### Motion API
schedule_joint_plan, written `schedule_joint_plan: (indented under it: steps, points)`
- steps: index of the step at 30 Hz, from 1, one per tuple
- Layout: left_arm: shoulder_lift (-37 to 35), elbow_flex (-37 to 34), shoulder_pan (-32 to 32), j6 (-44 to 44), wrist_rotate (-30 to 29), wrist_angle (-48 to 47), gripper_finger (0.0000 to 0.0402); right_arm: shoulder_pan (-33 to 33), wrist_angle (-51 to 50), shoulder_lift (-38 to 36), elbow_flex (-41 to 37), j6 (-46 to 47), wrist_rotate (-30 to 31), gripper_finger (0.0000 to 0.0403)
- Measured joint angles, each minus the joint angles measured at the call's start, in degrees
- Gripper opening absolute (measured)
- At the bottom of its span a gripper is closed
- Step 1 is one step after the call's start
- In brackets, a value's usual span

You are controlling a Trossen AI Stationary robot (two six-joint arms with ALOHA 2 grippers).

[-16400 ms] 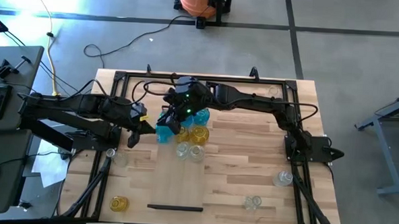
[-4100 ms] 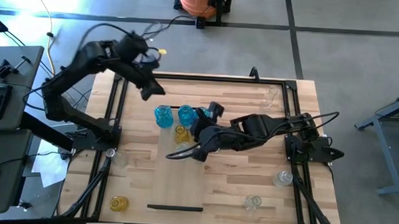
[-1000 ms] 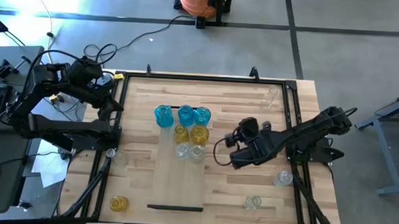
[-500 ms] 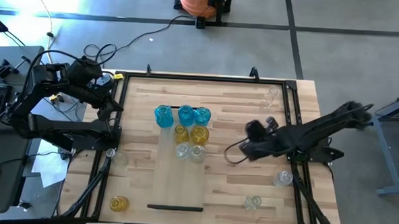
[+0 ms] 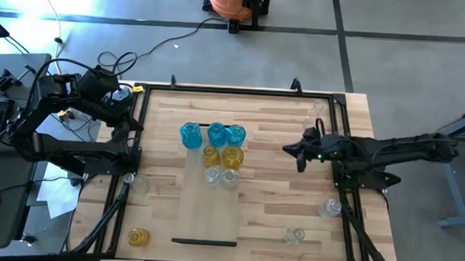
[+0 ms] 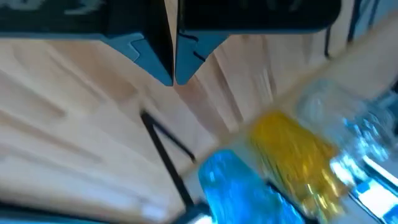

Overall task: Sort vases onto shelf
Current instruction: Put the blue vase on the shelf to align with the other blue vases

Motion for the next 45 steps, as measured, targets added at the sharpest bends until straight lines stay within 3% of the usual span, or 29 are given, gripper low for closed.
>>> schedule_joint_plan:
  steps: [8, 18, 25, 37, 45]
  points:
    - [0.0, 0.0, 0.0, -4.2, -1.4, 0.0, 0.0000, -6.7, 11.9, 5.2, -1.4, -4.7, -7.8, 0.0000]
    - [0.1, 0.0, 0.0, -4.3, -1.9, 0.0, 0.0000, -12.8, 32.6, 18.9, -1.4, -6.5, -20.5, 0.0000]
    - [0.1, 0.0, 0.0, -4.7, -1.9, 0.0, 0.0000, -14.4, 43.0, 26.5, -1.3, -5.0, -25.1, 0.0000]
    - [0.1, 0.0, 0.0, -4.8, -2.0, 0.0, 0.0000, -14.3, 39.9, 37.4, 10.8, -9.6, -28.3, 0.0000]
    - [0.1, 0.0, 0.0, -5.2, -2.0, 0.0, 0.0000, -13.7, 38.0, 40.9, 11.6, -8.6, -28.3, 0.0000]
